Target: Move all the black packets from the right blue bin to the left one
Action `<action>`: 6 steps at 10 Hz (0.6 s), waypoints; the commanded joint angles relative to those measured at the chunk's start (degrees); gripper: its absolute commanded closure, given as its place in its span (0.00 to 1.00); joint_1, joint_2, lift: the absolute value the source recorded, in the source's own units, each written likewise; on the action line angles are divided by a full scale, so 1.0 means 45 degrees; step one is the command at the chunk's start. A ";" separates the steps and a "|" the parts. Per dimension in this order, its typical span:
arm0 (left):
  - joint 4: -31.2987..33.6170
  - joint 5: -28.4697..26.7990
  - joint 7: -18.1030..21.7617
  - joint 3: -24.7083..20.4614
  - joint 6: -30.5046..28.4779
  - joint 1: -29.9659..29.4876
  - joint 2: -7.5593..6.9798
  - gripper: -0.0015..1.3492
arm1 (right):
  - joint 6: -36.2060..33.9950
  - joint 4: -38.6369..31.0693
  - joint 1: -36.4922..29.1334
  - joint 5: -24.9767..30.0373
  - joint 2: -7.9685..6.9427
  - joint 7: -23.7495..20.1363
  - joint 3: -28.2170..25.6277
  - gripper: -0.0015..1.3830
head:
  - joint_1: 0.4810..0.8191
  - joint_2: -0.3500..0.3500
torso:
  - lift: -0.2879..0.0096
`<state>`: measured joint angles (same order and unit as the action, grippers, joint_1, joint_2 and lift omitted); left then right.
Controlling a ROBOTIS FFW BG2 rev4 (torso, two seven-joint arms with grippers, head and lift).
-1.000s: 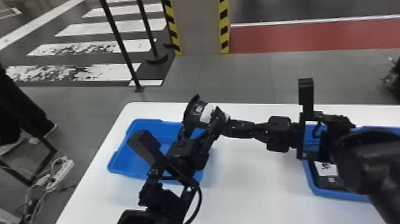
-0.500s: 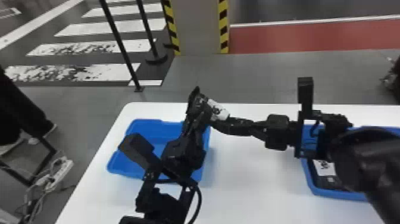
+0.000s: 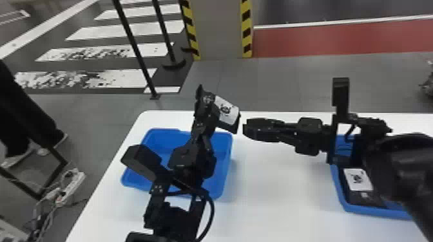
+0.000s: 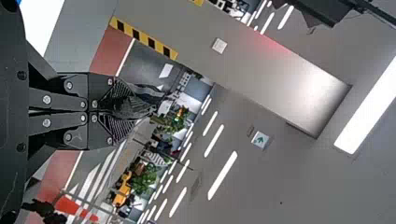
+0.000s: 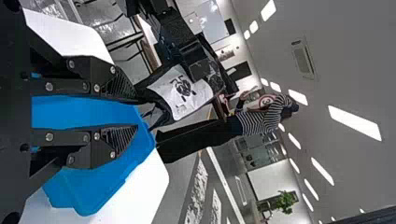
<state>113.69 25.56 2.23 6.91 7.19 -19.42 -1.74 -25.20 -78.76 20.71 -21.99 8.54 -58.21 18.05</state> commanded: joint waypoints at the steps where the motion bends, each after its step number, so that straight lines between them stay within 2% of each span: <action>1: -0.0968 -0.1207 -0.0047 -0.0853 0.0935 0.0223 0.0288 0.90 | 0.0288 -0.0107 -0.0384 0.0706 -0.0003 0.0045 -0.0886 0.04 | 0.63 0.82 | 0.60; 2: -0.1499 -0.2067 -0.0066 -0.1439 0.1092 0.0317 0.0419 0.90 | 0.0288 -0.0514 -0.0915 0.1039 0.0036 0.0045 -0.1647 0.03 | 0.63 0.83 | 0.60; 4: -0.2999 -0.4215 -0.0359 -0.2454 0.1560 0.0723 0.0419 0.90 | 0.0413 -0.1014 -0.1915 0.1371 0.0094 0.0045 -0.3190 0.17 | 0.63 0.83 | 0.60; 5: -0.3562 -0.5289 -0.0574 -0.2903 0.1998 0.0785 0.0419 0.90 | 0.0382 -0.1264 -0.2071 0.1507 0.0153 0.0045 -0.3542 0.20 | 0.63 0.82 | 0.60; 6: -0.3687 -0.5602 -0.0886 -0.2982 0.2092 0.0692 0.0419 0.90 | 0.0382 -0.1420 -0.2134 0.1546 0.0212 0.0045 -0.3757 0.23 | 0.63 0.81 | 0.60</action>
<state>97.76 1.65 -1.56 -6.09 16.12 -16.12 0.00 -23.42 -84.64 11.37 -15.22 9.34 -57.98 1.86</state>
